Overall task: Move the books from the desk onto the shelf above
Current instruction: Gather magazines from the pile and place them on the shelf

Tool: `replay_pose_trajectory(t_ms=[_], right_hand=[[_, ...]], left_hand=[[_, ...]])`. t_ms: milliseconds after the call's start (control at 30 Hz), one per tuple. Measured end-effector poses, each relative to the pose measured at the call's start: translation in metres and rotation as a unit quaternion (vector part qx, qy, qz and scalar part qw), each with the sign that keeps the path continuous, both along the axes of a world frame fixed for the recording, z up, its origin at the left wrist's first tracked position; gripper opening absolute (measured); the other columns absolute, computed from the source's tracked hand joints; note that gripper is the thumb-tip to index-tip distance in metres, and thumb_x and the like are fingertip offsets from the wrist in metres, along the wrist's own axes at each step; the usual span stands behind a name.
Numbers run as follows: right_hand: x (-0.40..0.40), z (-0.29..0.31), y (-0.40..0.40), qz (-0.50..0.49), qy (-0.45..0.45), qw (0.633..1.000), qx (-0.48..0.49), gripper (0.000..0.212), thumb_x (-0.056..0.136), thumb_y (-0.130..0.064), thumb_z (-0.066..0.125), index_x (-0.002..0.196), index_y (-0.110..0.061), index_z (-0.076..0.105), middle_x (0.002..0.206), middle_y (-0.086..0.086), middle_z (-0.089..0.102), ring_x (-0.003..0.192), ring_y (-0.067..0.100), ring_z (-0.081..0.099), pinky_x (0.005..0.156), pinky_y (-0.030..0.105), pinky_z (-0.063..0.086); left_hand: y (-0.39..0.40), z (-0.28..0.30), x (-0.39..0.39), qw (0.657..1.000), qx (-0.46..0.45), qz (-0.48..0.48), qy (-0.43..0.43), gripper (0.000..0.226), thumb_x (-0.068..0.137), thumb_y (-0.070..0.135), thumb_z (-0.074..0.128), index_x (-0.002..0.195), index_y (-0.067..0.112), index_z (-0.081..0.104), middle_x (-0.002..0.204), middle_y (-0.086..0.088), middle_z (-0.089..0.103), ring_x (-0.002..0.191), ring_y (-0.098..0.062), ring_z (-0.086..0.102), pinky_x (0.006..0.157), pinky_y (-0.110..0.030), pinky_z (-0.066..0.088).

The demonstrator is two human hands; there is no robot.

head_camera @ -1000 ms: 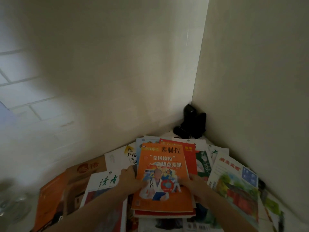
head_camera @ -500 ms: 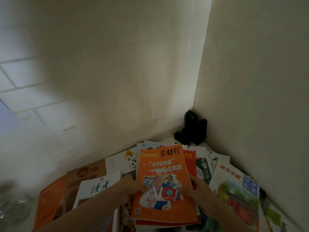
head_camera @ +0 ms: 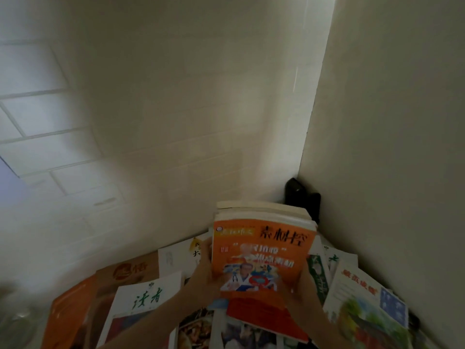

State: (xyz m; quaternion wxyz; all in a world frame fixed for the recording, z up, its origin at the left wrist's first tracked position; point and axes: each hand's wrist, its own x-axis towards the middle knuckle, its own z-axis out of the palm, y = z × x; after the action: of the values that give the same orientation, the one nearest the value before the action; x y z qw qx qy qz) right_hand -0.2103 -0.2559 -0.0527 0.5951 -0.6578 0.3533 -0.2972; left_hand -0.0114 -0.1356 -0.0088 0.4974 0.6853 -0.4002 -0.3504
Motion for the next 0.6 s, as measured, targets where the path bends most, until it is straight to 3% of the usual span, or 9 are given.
replay_pose_trajectory(t_ms=[67,133,200,300,367,467,600], right_hand=[[0.0,-0.003,0.001,-0.001,0.005,1.0,-0.007,0.07,0.092,-0.012,0.06,0.144,-0.039,0.022,0.13,-0.027,0.052,0.114,-0.006,0.055,0.099,0.034,0.05],[0.0,-0.001,0.001,0.005,0.013,1.0,-0.008,0.068,0.093,-0.009,0.059,0.145,-0.03,0.022,0.131,-0.014,0.053,0.11,-0.004,0.058,0.086,0.021,0.054],[0.002,0.0,0.003,-0.005,0.007,1.0,-0.004,0.063,0.093,-0.003,0.057,0.143,-0.021,0.024,0.126,-0.008,0.055,0.102,-0.004,0.063,0.074,0.014,0.054],[0.007,-0.003,0.005,-0.027,0.015,0.999,0.016,0.055,0.095,-0.004,0.052,0.141,-0.021,0.025,0.118,-0.006,0.057,0.089,-0.002,0.067,0.062,0.016,0.055],[0.009,-0.007,0.006,-0.046,0.019,0.999,0.018,0.054,0.095,-0.007,0.053,0.14,-0.023,0.029,0.114,-0.009,0.058,0.087,0.001,0.068,0.062,0.019,0.055],[0.012,0.006,0.008,-0.049,0.003,0.999,0.004,0.051,0.093,-0.009,0.057,0.134,-0.033,0.038,0.114,-0.018,0.059,0.097,0.005,0.066,0.071,0.025,0.056],[0.031,0.053,0.024,0.005,-0.034,0.999,-0.012,0.05,0.093,-0.01,0.057,0.122,-0.045,0.038,0.111,-0.019,0.06,0.091,0.0,0.068,0.067,0.025,0.058]], left_hand=[[-0.006,-0.012,0.0,0.993,-0.057,-0.015,0.098,0.075,0.079,-0.003,0.071,0.125,0.034,0.025,0.131,-0.011,0.046,0.105,-0.011,0.065,0.08,-0.025,0.056],[-0.008,-0.017,0.003,0.985,-0.086,-0.01,0.151,0.086,0.064,0.012,0.085,0.126,0.032,0.028,0.129,-0.014,0.049,0.105,-0.018,0.067,0.077,-0.032,0.058],[-0.012,-0.02,0.002,0.987,-0.088,-0.003,0.132,0.08,0.072,-0.003,0.076,0.127,0.027,0.026,0.125,-0.01,0.051,0.105,-0.015,0.067,0.077,-0.03,0.058],[-0.015,-0.024,-0.003,0.988,-0.096,-0.004,0.123,0.073,0.079,-0.008,0.067,0.128,0.026,0.024,0.13,-0.008,0.045,0.109,-0.01,0.064,0.08,-0.026,0.056],[-0.015,-0.019,-0.004,0.988,-0.097,0.002,0.119,0.07,0.082,-0.011,0.064,0.127,0.027,0.025,0.13,-0.006,0.046,0.108,-0.006,0.064,0.079,-0.024,0.055],[-0.002,0.002,0.001,0.988,-0.107,0.019,0.109,0.081,0.072,0.009,0.081,0.13,0.026,0.028,0.127,-0.003,0.051,0.109,-0.008,0.064,0.079,-0.027,0.057],[0.038,0.052,0.017,0.991,-0.125,0.025,0.038,0.076,0.085,-0.009,0.062,0.141,0.025,0.022,0.129,-0.003,0.055,0.116,-0.018,0.061,0.08,-0.031,0.058]])
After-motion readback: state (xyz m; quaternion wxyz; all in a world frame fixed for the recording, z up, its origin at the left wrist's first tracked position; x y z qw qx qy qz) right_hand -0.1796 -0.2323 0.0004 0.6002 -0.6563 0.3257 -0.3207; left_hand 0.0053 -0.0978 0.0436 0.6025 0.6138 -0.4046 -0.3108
